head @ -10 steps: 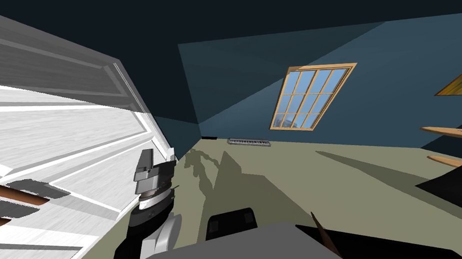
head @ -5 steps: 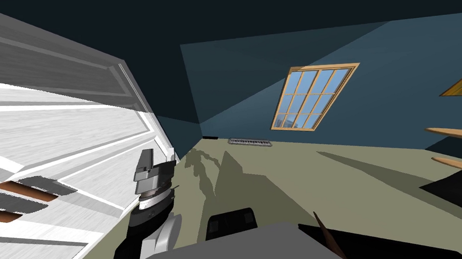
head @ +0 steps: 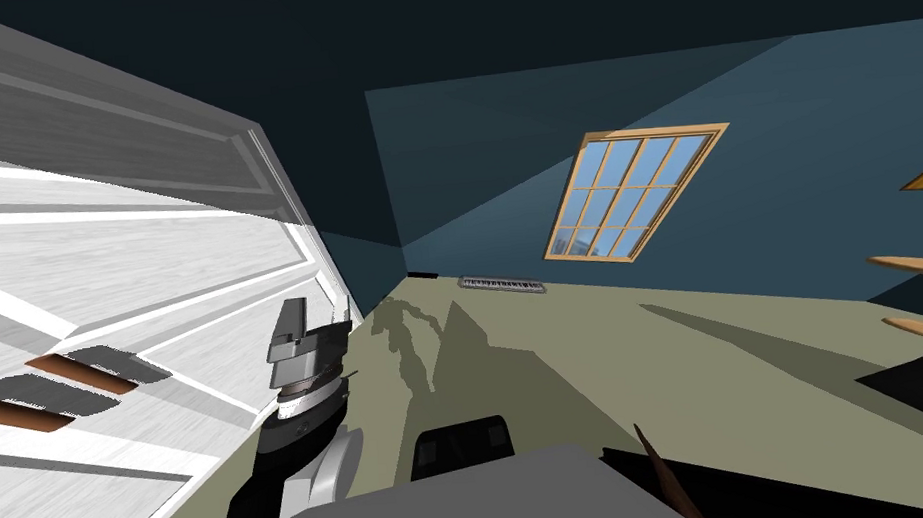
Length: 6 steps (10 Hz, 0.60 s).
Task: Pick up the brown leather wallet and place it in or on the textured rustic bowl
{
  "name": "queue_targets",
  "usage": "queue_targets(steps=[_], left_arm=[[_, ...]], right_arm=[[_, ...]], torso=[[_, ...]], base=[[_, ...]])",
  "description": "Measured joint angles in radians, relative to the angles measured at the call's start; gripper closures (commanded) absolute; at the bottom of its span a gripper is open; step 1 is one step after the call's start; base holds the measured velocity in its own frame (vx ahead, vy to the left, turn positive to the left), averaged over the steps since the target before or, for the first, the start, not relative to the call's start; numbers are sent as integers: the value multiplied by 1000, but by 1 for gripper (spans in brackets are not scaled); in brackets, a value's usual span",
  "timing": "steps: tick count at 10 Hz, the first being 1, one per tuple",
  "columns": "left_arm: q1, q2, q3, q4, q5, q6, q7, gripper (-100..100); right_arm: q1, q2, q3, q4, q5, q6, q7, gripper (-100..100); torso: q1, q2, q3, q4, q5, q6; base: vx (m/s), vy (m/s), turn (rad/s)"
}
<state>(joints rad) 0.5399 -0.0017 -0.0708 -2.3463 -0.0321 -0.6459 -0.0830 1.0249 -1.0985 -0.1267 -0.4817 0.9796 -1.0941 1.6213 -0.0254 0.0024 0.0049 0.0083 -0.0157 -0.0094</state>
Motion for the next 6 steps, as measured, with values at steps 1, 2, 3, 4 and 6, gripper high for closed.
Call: queue_targets(steps=[1, 2, 3, 4, 6], left_arm=[[0, 0, 0, 0, 0, 0, 0, 0], [0, 0, 0, 0, 0, 0, 0, 0], [0, 0, 0, 0, 0, 0, 0, 0], [0, 0, 0, 0, 0, 0, 0, 0], [0, 0, 0, 0, 0, 0, 0, 0]], right_arm=[[0, 0, 0, 2, 0, -2, 0, 0], [0, 0, 0, 2, 0, -2, 0, 0], [0, 0, 0, 2, 0, -2, 0, 0], [0, 0, 0, 2, 0, -2, 0, 0], [0, 0, 0, 2, 0, -2, 0, 0]], torso=[[-2, 0, 0, 0, 0, 0], [-3, 0, 0, 0, -1, 0], [-3, 0, 0, 0, -1, 0], [-3, 0, 0, 0, -1, 0], [-3, 0, 0, 0, -1, 0]], base=[[0, 0, 0], [0, 0, 0], [0, 0, 0], [0, 0, 0], [0, 0, 0]])
